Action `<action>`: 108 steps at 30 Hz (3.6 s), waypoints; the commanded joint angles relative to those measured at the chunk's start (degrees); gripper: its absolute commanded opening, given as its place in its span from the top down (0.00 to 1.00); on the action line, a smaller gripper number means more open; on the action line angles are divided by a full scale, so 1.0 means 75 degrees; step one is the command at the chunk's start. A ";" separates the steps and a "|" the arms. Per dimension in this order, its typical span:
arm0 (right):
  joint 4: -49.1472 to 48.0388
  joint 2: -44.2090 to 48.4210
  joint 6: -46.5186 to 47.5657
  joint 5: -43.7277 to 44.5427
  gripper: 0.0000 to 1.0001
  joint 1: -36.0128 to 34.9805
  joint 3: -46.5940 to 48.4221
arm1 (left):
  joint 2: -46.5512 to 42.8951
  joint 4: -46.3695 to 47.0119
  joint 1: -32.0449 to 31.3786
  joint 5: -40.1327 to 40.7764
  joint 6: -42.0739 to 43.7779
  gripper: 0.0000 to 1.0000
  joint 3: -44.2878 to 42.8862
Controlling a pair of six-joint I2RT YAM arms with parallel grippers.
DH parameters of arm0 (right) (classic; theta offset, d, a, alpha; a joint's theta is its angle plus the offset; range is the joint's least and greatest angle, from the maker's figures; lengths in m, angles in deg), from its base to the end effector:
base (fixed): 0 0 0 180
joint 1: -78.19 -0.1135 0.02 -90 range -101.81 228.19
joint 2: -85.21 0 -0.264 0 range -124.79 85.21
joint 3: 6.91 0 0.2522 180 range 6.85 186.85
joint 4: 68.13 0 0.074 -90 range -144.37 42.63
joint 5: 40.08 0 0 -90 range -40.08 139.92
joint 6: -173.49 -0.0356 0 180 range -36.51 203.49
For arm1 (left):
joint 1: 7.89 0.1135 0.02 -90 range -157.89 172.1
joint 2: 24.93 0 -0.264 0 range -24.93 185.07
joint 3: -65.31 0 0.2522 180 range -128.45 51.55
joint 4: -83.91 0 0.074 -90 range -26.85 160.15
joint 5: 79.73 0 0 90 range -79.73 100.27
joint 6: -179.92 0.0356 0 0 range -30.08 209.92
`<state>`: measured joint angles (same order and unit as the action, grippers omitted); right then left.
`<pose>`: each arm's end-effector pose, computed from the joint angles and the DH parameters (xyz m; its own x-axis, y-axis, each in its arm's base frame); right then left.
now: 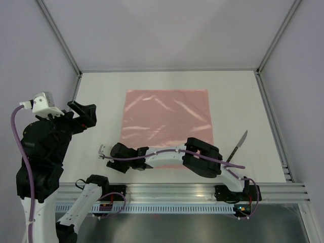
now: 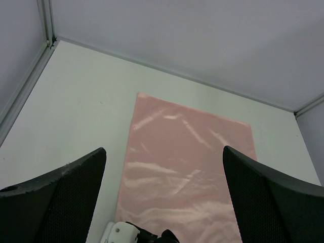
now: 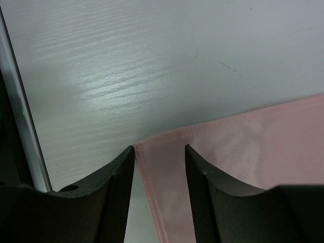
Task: Fold the napkin, place the utensils inside, and roll it up
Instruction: Fold the napkin
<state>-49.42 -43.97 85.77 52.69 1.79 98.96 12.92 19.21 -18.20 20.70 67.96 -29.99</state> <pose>0.1192 0.4854 0.1450 -0.1190 -0.6608 -0.7410 -0.9679 0.2437 -0.0619 0.0556 -0.0036 0.4743 -0.1149 -0.3529 -0.9286 -0.0471 0.9356 -0.3498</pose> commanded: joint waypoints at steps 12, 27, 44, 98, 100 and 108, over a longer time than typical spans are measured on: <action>0.0136 0.0009 -0.0047 -0.0087 0.77 -0.0055 -0.0095 | -0.0054 -0.0099 0.0038 0.0026 0.0091 0.00 -0.0027; 0.0840 0.0817 -0.0211 -0.0615 0.94 -0.0055 0.0421 | -0.0007 -0.0099 0.0038 0.0050 0.0115 0.00 -0.0050; 0.1121 0.0117 -0.0176 -0.0416 0.48 -0.0055 0.1053 | -0.0054 -0.0111 0.0038 0.0038 0.0220 0.00 -0.0003; 0.2082 -0.0307 -0.0199 0.0123 1.00 0.0003 0.1745 | -0.0007 -0.0134 0.0038 0.0062 0.0408 0.00 0.0032; 0.2117 -0.0213 -0.0141 0.0159 1.00 0.0027 0.1722 | 0.0005 -0.0134 0.0026 0.0062 0.0396 0.00 0.0044; 0.2176 0.0173 -0.0070 0.0264 1.00 0.0296 0.1500 | 0.0087 -0.0087 0.0038 0.0027 0.0396 0.00 0.0090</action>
<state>-35.41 -46.92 84.61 51.99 2.78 109.78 12.70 18.77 -18.20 20.70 68.09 -29.59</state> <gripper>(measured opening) 0.007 0.994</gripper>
